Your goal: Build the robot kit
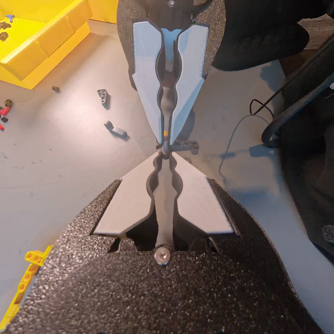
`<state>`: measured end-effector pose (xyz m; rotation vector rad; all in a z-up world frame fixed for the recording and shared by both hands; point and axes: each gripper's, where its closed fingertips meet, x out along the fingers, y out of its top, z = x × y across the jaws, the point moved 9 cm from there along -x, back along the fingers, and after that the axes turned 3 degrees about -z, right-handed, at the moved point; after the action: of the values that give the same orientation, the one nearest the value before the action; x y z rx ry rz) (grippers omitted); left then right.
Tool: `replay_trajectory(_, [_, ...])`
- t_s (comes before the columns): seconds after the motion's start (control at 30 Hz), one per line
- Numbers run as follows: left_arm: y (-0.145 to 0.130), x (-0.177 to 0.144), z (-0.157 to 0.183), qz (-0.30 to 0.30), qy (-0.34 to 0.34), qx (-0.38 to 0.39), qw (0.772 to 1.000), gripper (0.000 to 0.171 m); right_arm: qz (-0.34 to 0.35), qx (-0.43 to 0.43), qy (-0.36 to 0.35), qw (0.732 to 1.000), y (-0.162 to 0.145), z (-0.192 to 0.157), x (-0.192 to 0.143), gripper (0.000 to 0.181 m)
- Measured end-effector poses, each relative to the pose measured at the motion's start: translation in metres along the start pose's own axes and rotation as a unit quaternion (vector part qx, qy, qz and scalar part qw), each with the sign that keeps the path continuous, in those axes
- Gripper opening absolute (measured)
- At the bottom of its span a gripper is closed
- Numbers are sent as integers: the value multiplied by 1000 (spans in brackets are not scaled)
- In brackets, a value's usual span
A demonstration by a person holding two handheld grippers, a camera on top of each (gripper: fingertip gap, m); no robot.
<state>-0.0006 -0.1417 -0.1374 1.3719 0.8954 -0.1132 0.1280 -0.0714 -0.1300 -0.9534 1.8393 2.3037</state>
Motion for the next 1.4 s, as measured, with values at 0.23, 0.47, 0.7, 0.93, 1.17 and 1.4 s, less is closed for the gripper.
replay_trajectory(0.23, [4, -3, -3, 13, 6, 0, 1000, 6, 11, 6, -5, 1000, 8, 2, -3, 3])
replay_trajectory(0.47, [4, -11, -9, 55, -10, -31, 998, 6, -9, 7, -9, 1000, 0, 7, -10, 4])
replay_trajectory(0.7, [0, -6, -6, 40, -24, -31, 998, 6, -36, 3, 6, 999, -8, 3, -4, 4])
replay_trajectory(0.93, [-2, -5, -5, 27, -25, -18, 999, 6, -44, -4, 11, 999, -9, 2, -2, 4])
replay_trajectory(1.17, [-3, -6, -2, 26, -22, -1, 999, 6, -47, -15, 12, 999, -9, 0, 0, 4])
replay_trajectory(1.4, [-2, -7, -2, 23, -7, 3, 1000, 6, -46, -12, 3, 999, -8, 0, 1, 3])
